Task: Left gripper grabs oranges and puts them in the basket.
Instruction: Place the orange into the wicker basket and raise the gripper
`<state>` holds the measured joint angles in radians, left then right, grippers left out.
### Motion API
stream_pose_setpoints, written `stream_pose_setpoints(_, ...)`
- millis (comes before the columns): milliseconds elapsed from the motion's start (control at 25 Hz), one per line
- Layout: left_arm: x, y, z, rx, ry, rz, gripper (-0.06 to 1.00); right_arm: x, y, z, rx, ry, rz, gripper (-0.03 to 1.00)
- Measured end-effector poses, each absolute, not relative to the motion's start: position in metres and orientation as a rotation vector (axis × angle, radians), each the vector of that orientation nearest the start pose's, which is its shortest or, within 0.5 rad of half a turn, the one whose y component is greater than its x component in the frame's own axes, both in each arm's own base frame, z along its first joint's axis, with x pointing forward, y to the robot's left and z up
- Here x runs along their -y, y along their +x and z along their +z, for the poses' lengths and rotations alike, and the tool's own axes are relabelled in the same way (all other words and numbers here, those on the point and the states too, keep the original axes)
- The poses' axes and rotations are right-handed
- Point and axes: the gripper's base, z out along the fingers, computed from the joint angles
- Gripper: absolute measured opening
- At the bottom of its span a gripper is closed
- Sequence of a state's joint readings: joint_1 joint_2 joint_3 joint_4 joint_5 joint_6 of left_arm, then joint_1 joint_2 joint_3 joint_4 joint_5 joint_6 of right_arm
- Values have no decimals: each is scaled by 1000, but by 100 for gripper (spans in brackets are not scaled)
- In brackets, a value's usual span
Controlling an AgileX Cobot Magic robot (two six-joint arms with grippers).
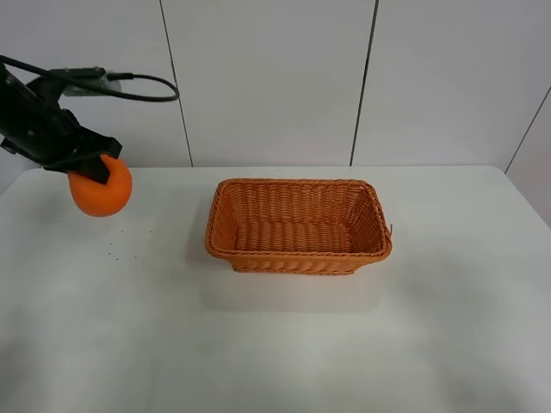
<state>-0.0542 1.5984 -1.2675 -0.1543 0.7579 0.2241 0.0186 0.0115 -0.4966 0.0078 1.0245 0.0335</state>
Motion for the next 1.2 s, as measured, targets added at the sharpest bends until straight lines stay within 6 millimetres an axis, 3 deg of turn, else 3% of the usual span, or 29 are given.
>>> stream_pose_setpoints(160,34,331,307,-2514,260,-143,22,-1,-1,279,-2023,15,42,69)
stream_pose_setpoints(440,73,335,304,-2500,360,-200,22,-1,-1,279,-2023,15,42,69)
stream_pose_setpoints(920,188,383,288,-2436,595,-327,22,-1,-1,279,-2023,15,42,69)
stream_pose_setpoints(1200,248,403,261,-2427,698,-374,22,-1,-1,279,-2023,15,42,69)
